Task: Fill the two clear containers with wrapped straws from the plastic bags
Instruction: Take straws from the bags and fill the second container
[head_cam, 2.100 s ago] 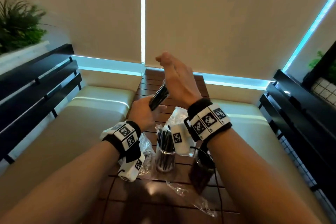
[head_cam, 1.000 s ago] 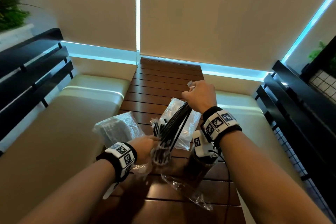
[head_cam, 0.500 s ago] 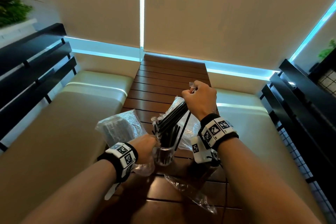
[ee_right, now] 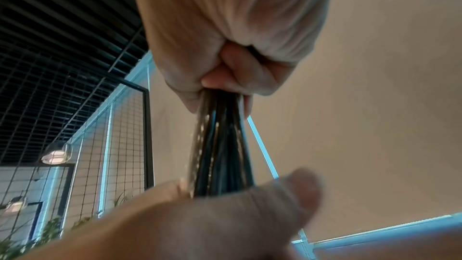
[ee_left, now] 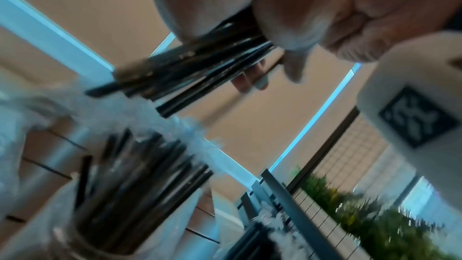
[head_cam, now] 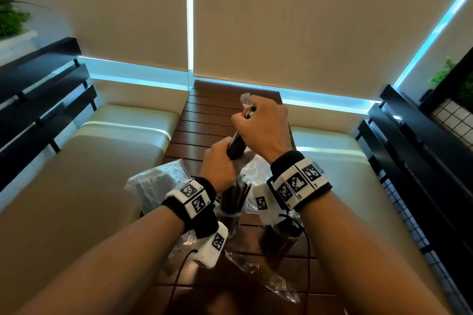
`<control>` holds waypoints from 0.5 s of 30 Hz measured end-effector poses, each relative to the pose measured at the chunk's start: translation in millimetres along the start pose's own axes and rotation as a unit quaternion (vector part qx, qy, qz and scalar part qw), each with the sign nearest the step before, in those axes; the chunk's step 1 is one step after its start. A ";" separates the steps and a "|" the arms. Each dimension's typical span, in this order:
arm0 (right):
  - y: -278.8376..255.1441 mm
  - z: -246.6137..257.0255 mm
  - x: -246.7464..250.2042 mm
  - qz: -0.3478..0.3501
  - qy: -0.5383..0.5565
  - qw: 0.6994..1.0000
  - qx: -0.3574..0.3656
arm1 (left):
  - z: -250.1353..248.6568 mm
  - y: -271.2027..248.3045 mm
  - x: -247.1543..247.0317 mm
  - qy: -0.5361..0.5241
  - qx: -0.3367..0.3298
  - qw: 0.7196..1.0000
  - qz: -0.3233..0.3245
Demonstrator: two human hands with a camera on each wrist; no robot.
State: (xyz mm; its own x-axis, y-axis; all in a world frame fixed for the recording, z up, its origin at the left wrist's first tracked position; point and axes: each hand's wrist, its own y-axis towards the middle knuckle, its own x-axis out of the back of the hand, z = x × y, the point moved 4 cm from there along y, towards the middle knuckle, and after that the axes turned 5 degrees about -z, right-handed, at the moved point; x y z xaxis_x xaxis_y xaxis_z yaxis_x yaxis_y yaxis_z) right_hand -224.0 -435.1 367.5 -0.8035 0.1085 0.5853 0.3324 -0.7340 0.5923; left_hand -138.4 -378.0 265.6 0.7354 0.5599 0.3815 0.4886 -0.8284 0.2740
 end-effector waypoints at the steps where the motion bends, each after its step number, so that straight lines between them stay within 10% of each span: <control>1: -1.8 3.4 1.9 -0.010 0.013 1.000 0.020 | -1.2 2.8 0.8 0.005 -0.010 1.000 -0.009; 8: -41.8 -22.7 -18.8 0.198 0.237 0.948 -0.071 | -6.5 16.4 47.7 -0.109 0.008 0.989 -0.098; 12: -84.0 -41.4 -73.7 0.454 0.061 0.883 -0.099 | -14.2 15.3 64.3 -0.173 0.018 0.979 -0.108; 15: -95.8 -36.0 -94.9 0.487 0.044 0.866 -0.105 | -30.2 8.9 64.6 -0.176 -0.006 0.980 -0.096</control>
State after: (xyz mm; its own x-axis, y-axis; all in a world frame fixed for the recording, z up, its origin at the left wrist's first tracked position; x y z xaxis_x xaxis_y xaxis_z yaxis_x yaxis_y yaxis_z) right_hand -197.4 -399.2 235.2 -0.2298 -0.6752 0.7009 0.7836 -0.5555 -0.2783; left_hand -100.7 -348.7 319.4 0.7475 0.6642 -0.0049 0.6299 -0.7066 0.3224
